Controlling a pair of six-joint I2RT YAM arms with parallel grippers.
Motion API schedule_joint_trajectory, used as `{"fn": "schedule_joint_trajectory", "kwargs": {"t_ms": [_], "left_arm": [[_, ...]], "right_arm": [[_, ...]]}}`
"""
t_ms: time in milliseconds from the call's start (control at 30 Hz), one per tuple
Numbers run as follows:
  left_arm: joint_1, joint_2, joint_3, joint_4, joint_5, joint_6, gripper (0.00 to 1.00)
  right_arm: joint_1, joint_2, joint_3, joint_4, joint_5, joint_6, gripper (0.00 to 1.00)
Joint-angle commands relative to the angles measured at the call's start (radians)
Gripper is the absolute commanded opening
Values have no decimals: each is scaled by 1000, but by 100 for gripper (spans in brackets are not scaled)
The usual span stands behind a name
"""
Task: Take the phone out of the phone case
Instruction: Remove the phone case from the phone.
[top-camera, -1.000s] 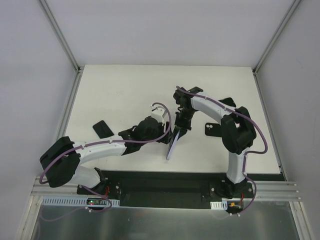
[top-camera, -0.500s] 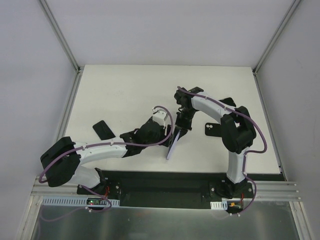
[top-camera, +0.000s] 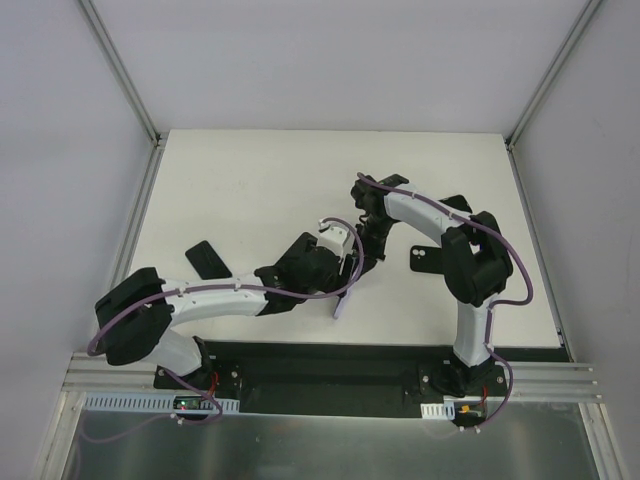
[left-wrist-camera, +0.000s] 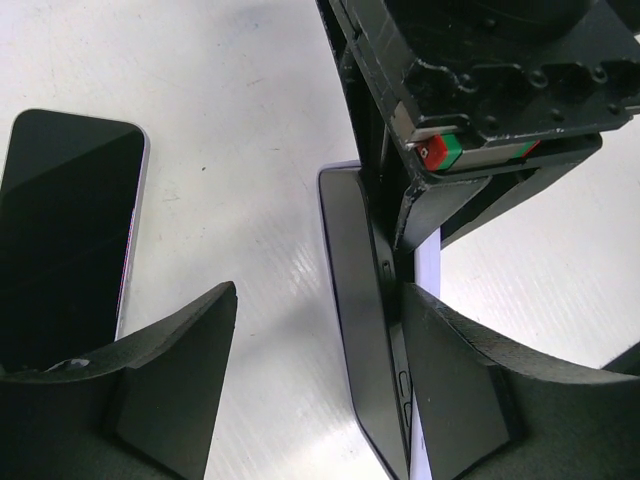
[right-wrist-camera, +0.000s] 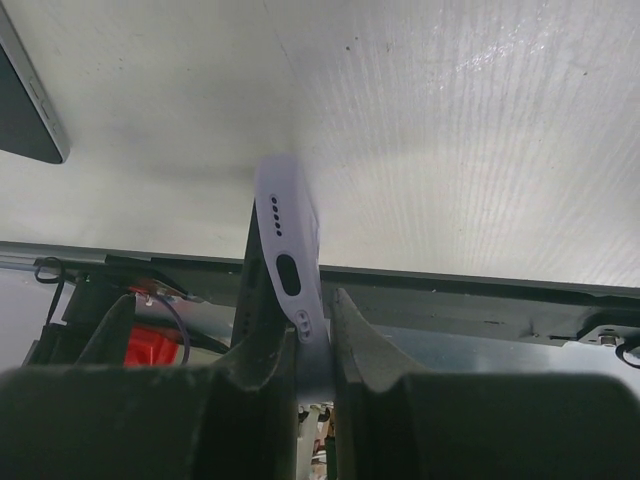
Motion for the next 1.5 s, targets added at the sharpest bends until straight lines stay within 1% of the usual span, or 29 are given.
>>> {"fn": "schedule_joint_trajectory", "kwargs": {"t_ms": [0, 100, 267, 400, 433, 633, 733, 800, 867, 1033, 1167, 1267, 1367, 1467], "left_arm": [[-14, 67, 46, -97, -81, 35, 65], [-17, 96, 69, -132, -124, 32, 63], [-18, 162, 100, -170, -146, 17, 61], [-18, 219, 128, -233, -131, -11, 51], [-17, 231, 137, -262, -124, -17, 46], [-15, 306, 204, -348, -106, -65, 45], [-6, 352, 256, -429, -69, -85, 44], [-6, 386, 290, -486, -55, -97, 41], [-4, 403, 310, -515, -43, -106, 40], [-4, 428, 350, -658, 10, -123, 38], [-6, 434, 356, -733, 60, -126, 33], [-4, 464, 375, -814, 84, -120, 33], [-6, 501, 393, -854, 96, -111, 33], [-6, 549, 421, -859, 100, -103, 31]], "right_arm": [[6, -6, -11, -46, 33, 12, 1], [4, -15, -17, -40, 31, 13, 1], [3, -26, -21, -35, 28, 15, 1], [3, -30, -28, -32, 27, 18, 1], [1, -32, -28, -29, 25, 16, 1], [-3, -38, -50, -18, 21, 19, 1], [-8, -41, -56, -10, 16, 22, 1], [-9, -43, -56, -7, 16, 22, 1], [-11, -46, -57, -6, 14, 22, 1], [-20, -49, -62, -6, 18, 21, 1], [-23, -49, -60, -4, 16, 18, 1], [-28, -47, -59, -6, 14, 16, 1], [-29, -47, -57, -4, 11, 15, 1], [-29, -43, -54, -1, 5, 18, 1]]}}
